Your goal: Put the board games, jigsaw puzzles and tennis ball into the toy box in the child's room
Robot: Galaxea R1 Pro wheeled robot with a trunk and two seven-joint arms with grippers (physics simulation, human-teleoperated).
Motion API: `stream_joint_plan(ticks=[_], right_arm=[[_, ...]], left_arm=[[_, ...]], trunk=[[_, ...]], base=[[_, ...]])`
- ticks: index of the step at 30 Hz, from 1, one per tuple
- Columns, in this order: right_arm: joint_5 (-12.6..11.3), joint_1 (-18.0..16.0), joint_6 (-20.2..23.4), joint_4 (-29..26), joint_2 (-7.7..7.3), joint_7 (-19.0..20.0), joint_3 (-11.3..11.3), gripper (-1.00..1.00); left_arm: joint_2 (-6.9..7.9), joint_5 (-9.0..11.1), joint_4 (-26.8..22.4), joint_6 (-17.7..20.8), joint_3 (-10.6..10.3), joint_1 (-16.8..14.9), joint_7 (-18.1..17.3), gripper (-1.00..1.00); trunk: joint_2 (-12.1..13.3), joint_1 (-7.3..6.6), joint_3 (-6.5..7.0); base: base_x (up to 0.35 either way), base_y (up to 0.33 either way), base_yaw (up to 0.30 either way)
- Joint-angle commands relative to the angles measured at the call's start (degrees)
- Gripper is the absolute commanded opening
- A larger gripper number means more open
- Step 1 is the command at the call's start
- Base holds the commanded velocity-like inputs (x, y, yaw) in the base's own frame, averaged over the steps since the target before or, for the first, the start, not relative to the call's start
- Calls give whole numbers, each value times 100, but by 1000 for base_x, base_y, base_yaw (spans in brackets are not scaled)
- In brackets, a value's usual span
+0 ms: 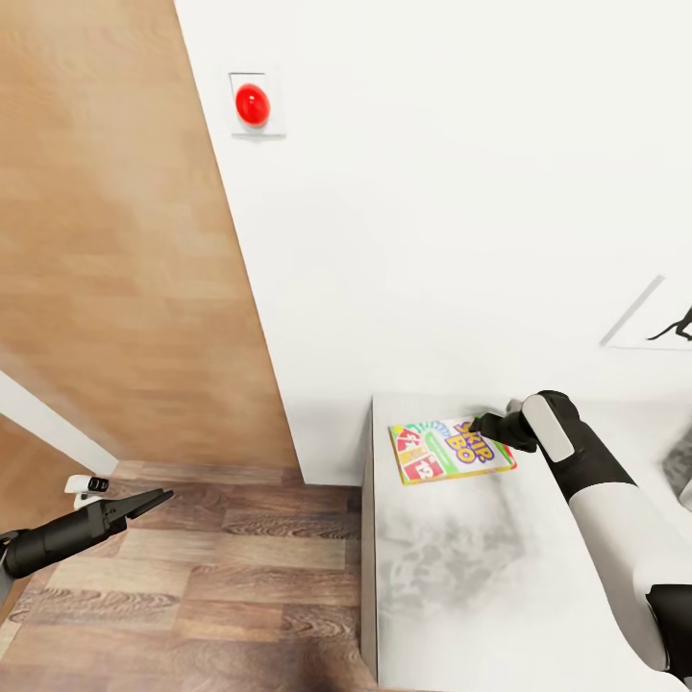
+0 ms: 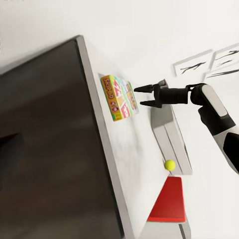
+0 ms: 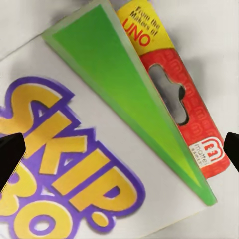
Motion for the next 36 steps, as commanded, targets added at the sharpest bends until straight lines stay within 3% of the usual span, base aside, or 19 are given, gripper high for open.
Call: stream_joint_plan(ticks=[1,17,36], right_arm=[[-60,-5,8,-5,-8,-57,25,100],[-61,-5,8,-5,-3,-56,25,100],[-61,-5,8,-5,-6,-57,25,100]], left_arm=[[1,-3,-1,59,0,-3,-23,100],[2,-2,-1,57,5,-4,-23,100],[2,-3,-1,54,7,-3,-23,100]], trunk=[[-10,4,-15],[-10,4,-143],[-10,4,-207]], base=[[53,-1,0],[11,0,0],[0,0,0]])
